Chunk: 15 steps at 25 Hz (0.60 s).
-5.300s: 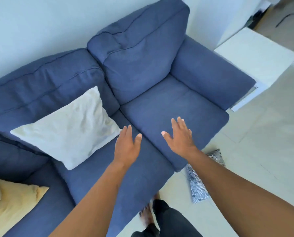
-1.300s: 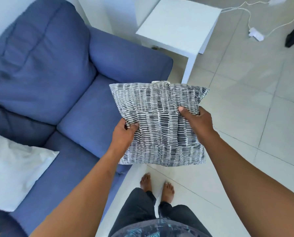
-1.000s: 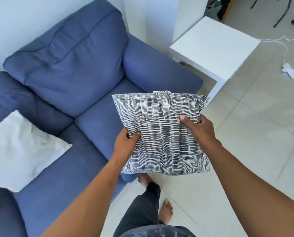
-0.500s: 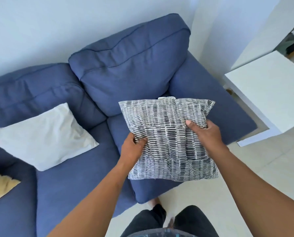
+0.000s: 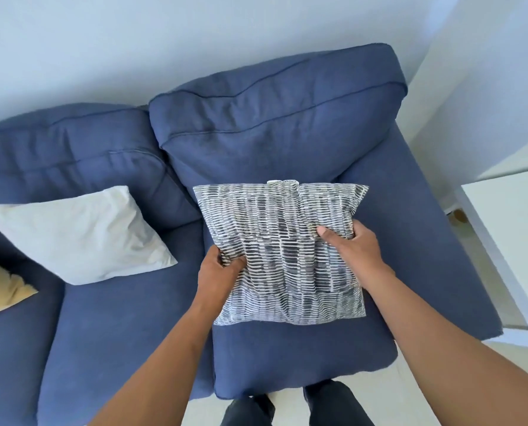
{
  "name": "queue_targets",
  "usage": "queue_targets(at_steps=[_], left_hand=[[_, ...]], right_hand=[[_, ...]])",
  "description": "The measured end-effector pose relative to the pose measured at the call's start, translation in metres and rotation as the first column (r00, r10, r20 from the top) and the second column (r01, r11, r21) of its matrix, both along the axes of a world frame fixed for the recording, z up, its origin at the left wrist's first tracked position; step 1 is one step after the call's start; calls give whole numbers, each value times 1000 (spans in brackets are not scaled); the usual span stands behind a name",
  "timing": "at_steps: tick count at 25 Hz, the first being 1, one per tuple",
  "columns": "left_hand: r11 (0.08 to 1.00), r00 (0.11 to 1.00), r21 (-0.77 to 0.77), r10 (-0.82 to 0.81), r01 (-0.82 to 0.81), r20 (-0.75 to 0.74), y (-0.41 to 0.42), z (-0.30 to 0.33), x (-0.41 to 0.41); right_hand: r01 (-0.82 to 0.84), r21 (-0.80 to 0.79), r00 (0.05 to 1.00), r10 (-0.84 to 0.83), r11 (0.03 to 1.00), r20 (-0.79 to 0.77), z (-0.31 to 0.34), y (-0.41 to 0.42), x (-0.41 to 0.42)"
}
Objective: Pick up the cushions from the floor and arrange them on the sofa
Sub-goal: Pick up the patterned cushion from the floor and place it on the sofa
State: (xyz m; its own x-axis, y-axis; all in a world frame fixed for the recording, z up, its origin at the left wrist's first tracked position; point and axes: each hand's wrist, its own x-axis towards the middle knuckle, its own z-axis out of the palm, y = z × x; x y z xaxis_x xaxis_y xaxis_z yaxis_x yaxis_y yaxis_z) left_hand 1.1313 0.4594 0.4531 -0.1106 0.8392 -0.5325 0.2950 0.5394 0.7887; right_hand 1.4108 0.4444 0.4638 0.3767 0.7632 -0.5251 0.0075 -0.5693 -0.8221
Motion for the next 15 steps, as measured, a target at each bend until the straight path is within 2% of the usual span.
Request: queue_targets(at_steps=[6, 15], left_hand=[[984, 985, -66, 170, -167, 33, 56, -35, 27], [984, 984, -21, 174, -175, -29, 156, -105, 17]], right_hand=[[-115, -23, 993, 115, 993, 1, -45, 69, 24], [-62, 50, 995, 58, 997, 76, -116, 171, 24]])
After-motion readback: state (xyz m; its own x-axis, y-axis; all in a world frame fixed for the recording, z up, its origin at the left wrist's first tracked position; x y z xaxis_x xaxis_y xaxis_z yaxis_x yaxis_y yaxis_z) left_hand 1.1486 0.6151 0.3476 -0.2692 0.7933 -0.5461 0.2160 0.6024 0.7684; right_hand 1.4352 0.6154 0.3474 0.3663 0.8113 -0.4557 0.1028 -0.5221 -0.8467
